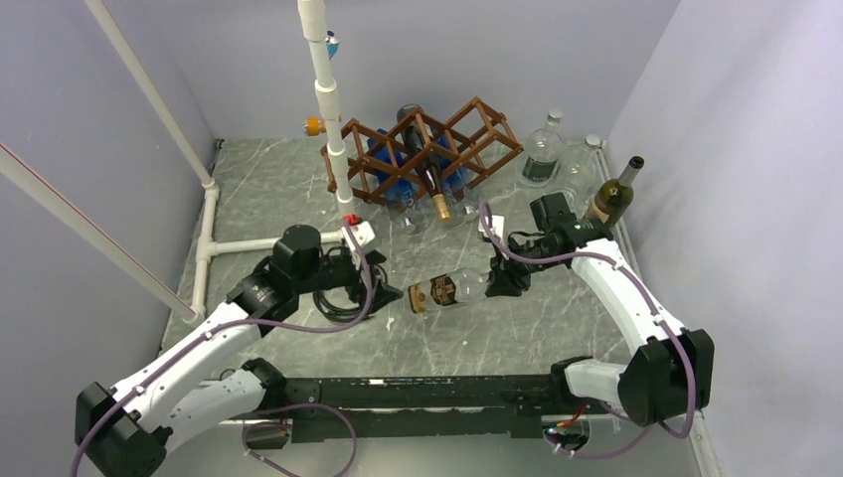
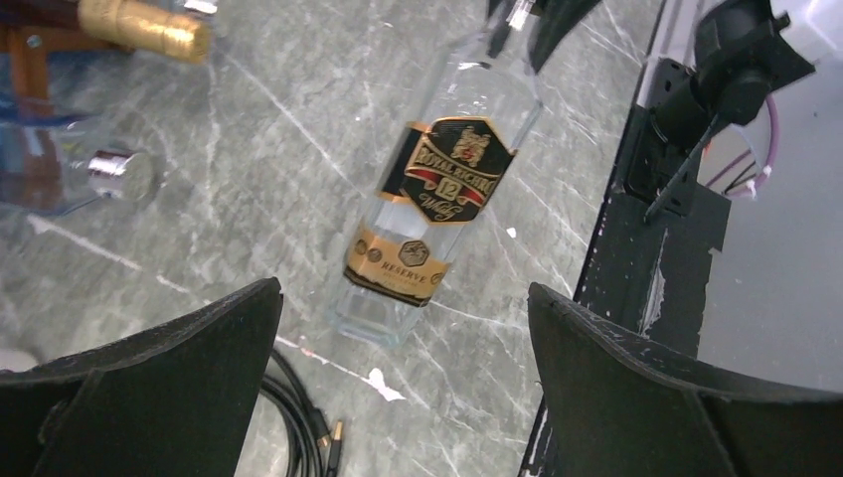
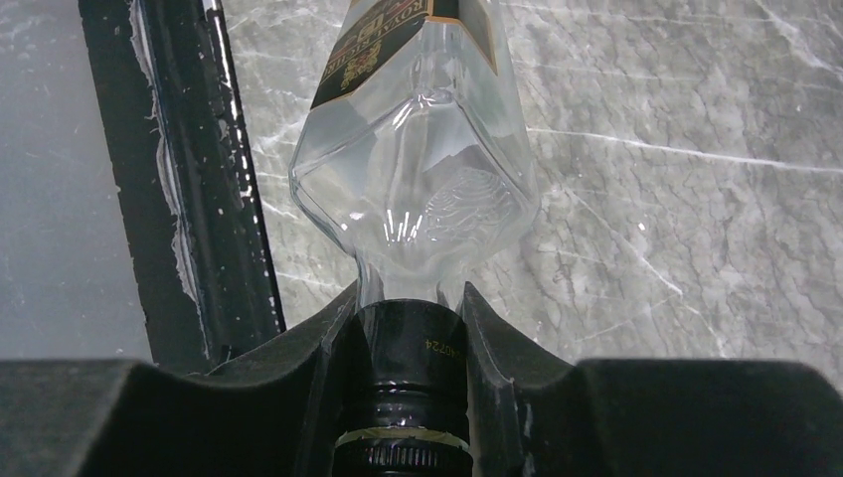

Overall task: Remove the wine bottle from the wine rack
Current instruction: Pick up the wine bottle from the wine rack.

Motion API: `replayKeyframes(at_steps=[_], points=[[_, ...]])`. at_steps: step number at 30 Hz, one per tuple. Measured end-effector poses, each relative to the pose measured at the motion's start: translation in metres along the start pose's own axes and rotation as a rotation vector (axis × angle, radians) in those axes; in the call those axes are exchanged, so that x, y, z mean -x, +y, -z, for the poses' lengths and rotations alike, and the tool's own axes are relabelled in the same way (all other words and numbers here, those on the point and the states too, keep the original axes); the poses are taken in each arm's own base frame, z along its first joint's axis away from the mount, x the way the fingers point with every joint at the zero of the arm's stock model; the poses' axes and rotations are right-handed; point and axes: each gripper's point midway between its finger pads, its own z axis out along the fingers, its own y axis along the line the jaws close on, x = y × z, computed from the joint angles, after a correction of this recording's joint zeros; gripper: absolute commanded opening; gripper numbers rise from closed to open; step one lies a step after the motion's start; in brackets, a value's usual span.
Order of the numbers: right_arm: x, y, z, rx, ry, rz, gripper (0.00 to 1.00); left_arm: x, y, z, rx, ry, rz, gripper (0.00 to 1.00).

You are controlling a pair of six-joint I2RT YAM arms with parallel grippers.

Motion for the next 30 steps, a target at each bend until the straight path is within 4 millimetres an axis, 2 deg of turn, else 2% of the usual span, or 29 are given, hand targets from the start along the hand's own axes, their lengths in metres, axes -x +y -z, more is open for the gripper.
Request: replayKeyframes(at_steps=[5,10,15,22,26,30], points=[[0.002,0.002,-0.004,0.016,0.002,0.036,0.0,-0.014,-0.024,-0.014,-0.062,0.006,-0.096,0.99],[0.003,0.003,-0.005,0.023,-0.002,0.059,0.0,-0.022,-0.048,-0.032,-0.09,-0.02,-0.264,0.99],[0.004,0.006,-0.006,0.038,-0.014,0.073,0.0,-0.031,-0.064,-0.063,-0.069,-0.035,-0.44,0.99],[0.005,0.008,-0.007,0.052,-0.024,0.08,0.0,-0.048,-0.053,-0.1,0.014,-0.037,-0.541,0.99],[0.003,0.01,-0.007,0.056,-0.025,0.082,0.0,-0.052,-0.044,-0.109,0.061,-0.055,-0.544,0.99],[0.003,0.01,-0.008,0.059,-0.026,0.082,0.0,-0.048,-0.043,-0.116,0.08,-0.097,-0.54,0.99]])
